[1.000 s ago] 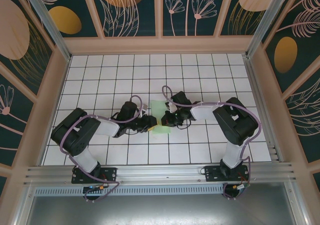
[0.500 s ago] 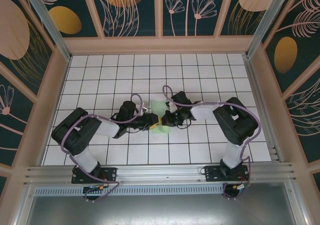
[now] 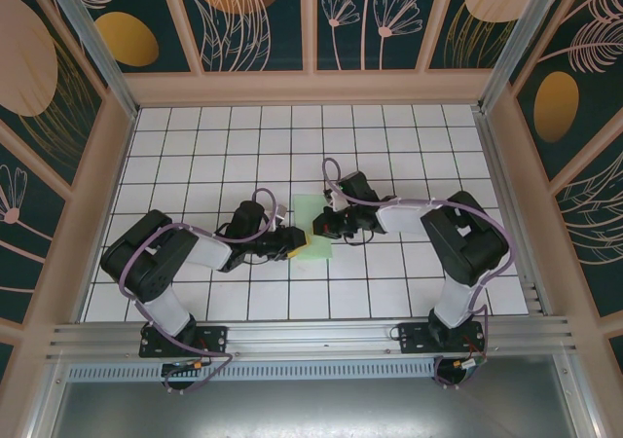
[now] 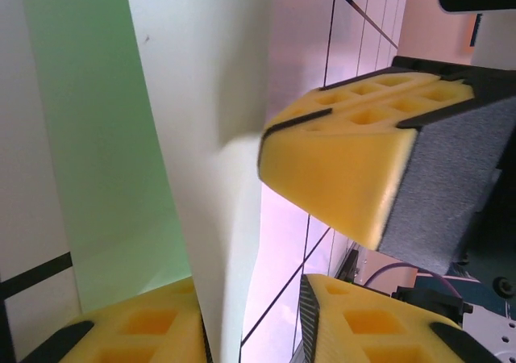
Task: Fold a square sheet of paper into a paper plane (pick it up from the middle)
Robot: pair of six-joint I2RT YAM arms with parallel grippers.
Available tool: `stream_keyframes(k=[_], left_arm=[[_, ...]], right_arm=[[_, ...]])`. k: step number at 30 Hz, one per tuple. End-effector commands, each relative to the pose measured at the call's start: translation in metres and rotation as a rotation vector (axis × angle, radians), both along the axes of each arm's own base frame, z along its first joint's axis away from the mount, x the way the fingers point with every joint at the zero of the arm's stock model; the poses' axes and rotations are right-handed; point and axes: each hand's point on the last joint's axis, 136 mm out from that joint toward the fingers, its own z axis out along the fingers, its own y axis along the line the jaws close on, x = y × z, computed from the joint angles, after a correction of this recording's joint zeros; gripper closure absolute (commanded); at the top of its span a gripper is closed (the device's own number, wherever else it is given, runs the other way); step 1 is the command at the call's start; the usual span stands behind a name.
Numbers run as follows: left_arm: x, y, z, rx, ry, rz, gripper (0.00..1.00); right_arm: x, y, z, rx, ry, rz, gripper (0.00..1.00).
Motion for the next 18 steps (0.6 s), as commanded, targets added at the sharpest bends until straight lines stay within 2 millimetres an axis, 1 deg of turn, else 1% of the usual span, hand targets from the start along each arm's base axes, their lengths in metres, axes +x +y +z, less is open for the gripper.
stream_keyframes(k=[1,3,6,9,12,15,18], left_arm=[[-0.003,0.0,-0.005,0.013,0.0,-0.013,0.65],[-0.005,0.001,-0.007,0.014,0.008,-0.016,0.65],[-0.007,-0.001,-0.003,-0.005,0.005,-0.024,0.66],[-0.006,-0.003,0.007,-0.042,-0.012,-0.028,0.68],[-0.003,-0.008,0.021,-0.091,-0.039,-0.033,0.69],[0.0,-0.013,0.033,-0.132,-0.066,-0.037,0.69],[0.006,-0.016,0.036,-0.139,-0.08,-0.033,0.69]], right_arm=[[0.002,0.011,-0.001,0.031,0.018,0.02,0.98],[0.0,0.012,-0.007,0.026,0.032,0.032,0.98],[-0.003,0.011,-0.015,0.004,0.045,0.035,0.98],[-0.004,0.005,-0.025,-0.042,0.059,0.024,0.98],[-0.006,-0.001,-0.034,-0.081,0.078,0.015,0.98],[-0.007,-0.003,-0.037,-0.094,0.088,0.01,0.98],[-0.007,-0.003,-0.038,-0.098,0.091,0.007,0.98]])
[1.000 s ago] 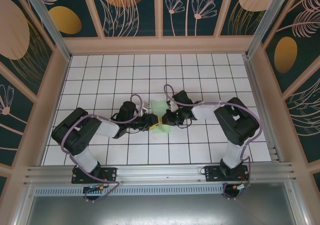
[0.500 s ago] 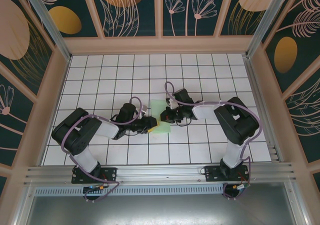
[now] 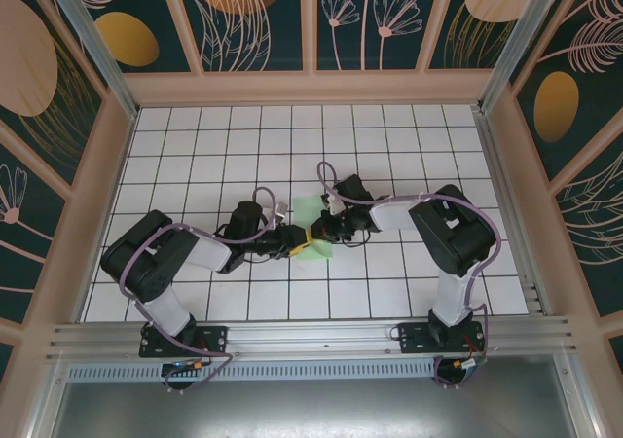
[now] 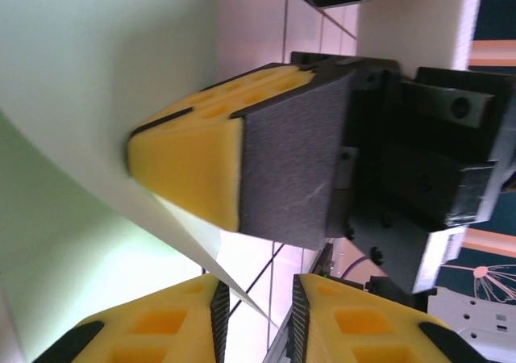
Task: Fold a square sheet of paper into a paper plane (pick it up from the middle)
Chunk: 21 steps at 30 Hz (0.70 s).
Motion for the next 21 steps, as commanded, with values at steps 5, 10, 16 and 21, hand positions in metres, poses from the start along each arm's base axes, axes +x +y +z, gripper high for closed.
stream_keyframes(k=[5,10,16,21], left_arm=[[0.01,-0.013,0.007,-0.043,-0.03,-0.016,0.66],[0.015,-0.015,0.006,-0.043,-0.035,-0.01,0.61],[0.021,-0.019,0.006,-0.052,-0.038,-0.007,0.54],[0.023,-0.02,0.007,-0.053,-0.04,-0.003,0.51]], right_arm=[[0.001,-0.004,-0.001,-0.03,0.012,-0.019,0.98],[0.009,-0.006,0.02,0.014,-0.014,-0.055,0.94],[0.011,-0.017,0.023,0.028,0.009,-0.098,0.9],[0.015,-0.03,0.027,0.028,-0.003,-0.142,0.88]])
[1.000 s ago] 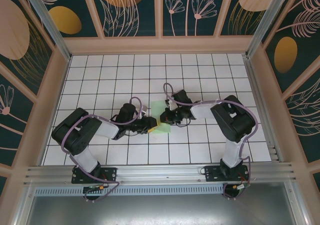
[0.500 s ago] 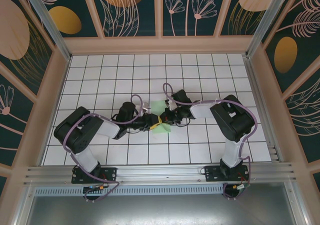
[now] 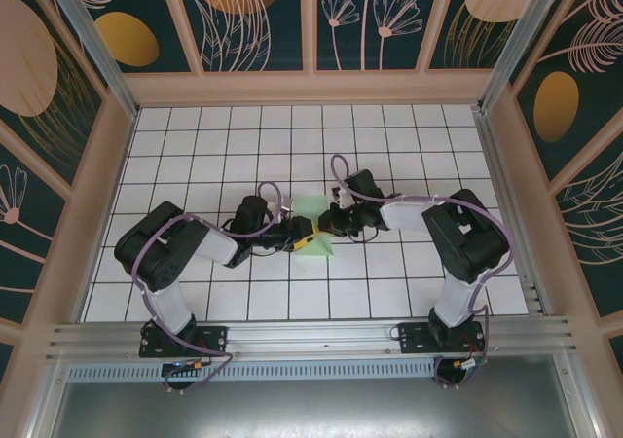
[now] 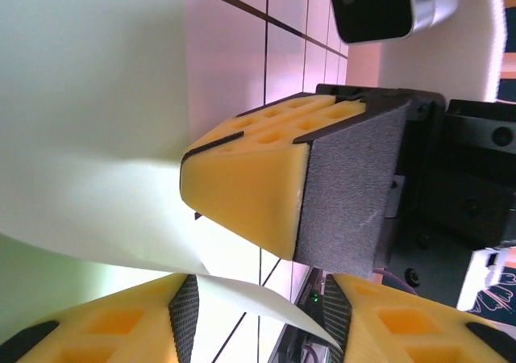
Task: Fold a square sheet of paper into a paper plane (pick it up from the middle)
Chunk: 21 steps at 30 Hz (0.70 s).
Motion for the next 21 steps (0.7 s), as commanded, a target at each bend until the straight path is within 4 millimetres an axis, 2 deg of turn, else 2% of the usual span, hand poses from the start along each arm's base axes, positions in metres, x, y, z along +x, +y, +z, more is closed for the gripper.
stream_keyframes(k=[1,11,12,17,21], left_arm=[[0.004,-0.006,0.008,-0.028,-0.03,-0.008,0.51],[0.01,-0.01,0.011,-0.034,-0.034,-0.002,0.46],[0.011,-0.011,0.011,-0.035,-0.032,-0.001,0.45],[0.016,-0.014,0.011,-0.037,-0.03,-0.004,0.41],[0.017,-0.015,0.008,-0.03,-0.021,-0.001,0.39]], right_arm=[[0.002,-0.01,0.01,0.004,-0.012,-0.041,0.87],[0.0,-0.017,0.017,-0.004,-0.052,-0.055,0.84],[0.007,-0.026,0.017,-0.007,-0.054,-0.087,0.83],[0.006,-0.035,0.013,-0.017,-0.05,-0.111,0.81],[0.008,-0.042,0.022,-0.001,-0.087,-0.14,0.76]])
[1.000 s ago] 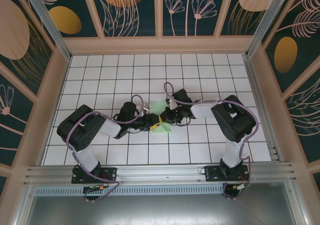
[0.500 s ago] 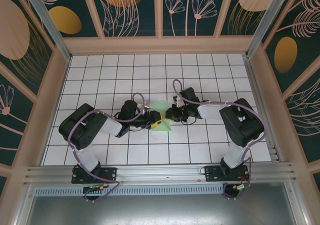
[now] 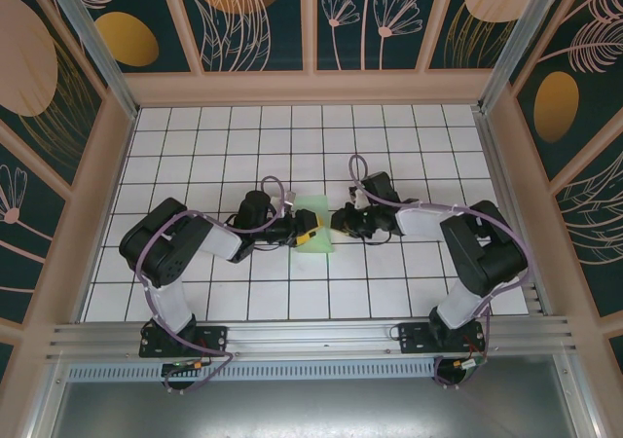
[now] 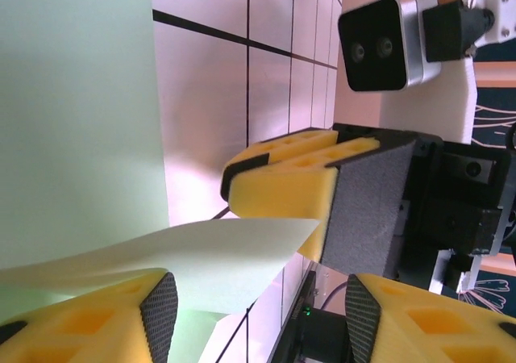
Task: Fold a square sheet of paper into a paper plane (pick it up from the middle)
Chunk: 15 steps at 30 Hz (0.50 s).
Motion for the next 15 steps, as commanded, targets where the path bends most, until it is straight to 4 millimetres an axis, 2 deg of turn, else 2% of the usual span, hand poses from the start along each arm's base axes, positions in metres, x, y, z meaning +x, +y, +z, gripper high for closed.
stream_keyframes(k=[1,6,11,15], left_arm=[[0.003,-0.005,0.003,-0.013,-0.009,-0.006,0.39],[0.003,-0.004,-0.002,0.001,0.001,-0.003,0.42],[0.002,-0.003,-0.006,0.011,0.009,0.0,0.53],[0.002,-0.002,-0.009,0.03,0.012,0.001,0.59]], right_arm=[[0.007,-0.007,0.017,0.026,-0.071,-0.034,0.74],[0.007,-0.006,0.037,0.073,-0.137,-0.01,0.67],[0.007,0.006,0.053,0.117,-0.19,0.069,0.63],[0.01,0.013,0.052,0.085,-0.2,0.12,0.62]])
